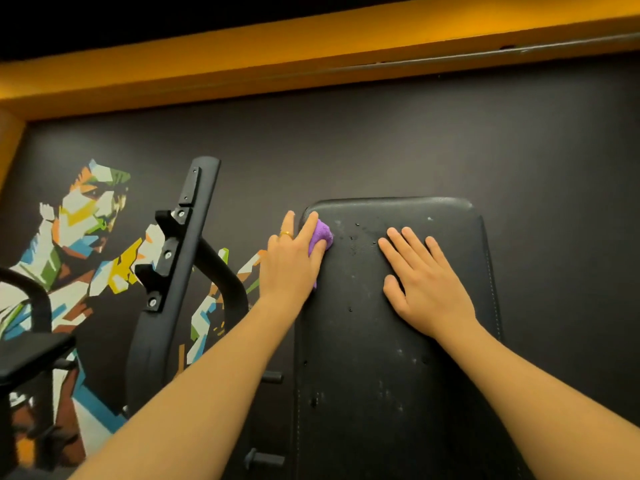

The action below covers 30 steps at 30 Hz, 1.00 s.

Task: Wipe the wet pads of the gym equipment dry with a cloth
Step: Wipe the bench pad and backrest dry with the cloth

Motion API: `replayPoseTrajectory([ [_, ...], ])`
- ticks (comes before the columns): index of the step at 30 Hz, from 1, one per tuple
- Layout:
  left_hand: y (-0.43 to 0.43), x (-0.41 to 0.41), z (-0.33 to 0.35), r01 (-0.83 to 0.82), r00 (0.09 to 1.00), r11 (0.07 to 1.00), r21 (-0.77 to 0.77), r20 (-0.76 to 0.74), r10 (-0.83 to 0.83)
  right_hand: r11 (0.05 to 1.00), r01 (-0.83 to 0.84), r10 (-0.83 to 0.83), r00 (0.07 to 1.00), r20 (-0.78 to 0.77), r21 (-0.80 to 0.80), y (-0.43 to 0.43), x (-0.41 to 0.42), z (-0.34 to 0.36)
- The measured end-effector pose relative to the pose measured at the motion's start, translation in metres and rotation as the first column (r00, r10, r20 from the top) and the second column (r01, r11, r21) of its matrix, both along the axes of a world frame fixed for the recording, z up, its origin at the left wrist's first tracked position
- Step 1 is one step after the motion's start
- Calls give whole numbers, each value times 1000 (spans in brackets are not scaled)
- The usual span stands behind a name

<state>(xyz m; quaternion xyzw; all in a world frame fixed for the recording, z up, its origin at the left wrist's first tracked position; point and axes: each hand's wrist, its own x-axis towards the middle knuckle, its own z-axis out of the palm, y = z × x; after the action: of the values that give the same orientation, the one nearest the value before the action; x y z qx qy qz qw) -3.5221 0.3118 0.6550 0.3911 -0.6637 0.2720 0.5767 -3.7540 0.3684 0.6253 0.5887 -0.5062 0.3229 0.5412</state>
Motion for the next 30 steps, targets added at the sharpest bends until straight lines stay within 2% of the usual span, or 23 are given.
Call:
replayPoseTrajectory([
  [5, -12, 2, 9, -43, 998, 999, -30, 35, 45, 1000, -15, 15, 1000, 13, -9, 0, 1, -1],
  [7, -20, -3, 10, 92, 994, 995, -40, 68, -90, 999, -29, 29, 1000, 6, -22, -1, 1, 0],
  [10, -24, -18, 6, 330, 943, 941, -78, 59, -327, 998, -49, 49, 999, 0, -41, -4, 0, 1],
  [13, -24, -35, -1, 308, 938, 939, -151, -117, -327, 998, -42, 42, 999, -10, -42, -6, -4, -1],
  [15, -22, -41, 1, 310, 905, 941, -137, -259, -336, 999, -26, 25, 1000, -16, -41, -7, -5, -1],
  [19, -16, -43, 5, 356, 845, 928, -114, -385, -371, 999, -6, 5, 1000, -17, -43, -8, -5, -2],
  [21, -18, -39, 8, 359, 849, 923, -139, -361, -385, 999, -2, 2, 1000, -20, -45, -9, -6, -2],
  [25, -21, -35, 22, 269, 942, 949, -161, -163, -295, 998, -20, 18, 999, -28, -62, -9, -5, -2],
  [30, -21, -26, 46, 187, 957, 972, -140, -199, -213, 996, -22, 20, 999, -37, -82, -10, -5, -4],
])
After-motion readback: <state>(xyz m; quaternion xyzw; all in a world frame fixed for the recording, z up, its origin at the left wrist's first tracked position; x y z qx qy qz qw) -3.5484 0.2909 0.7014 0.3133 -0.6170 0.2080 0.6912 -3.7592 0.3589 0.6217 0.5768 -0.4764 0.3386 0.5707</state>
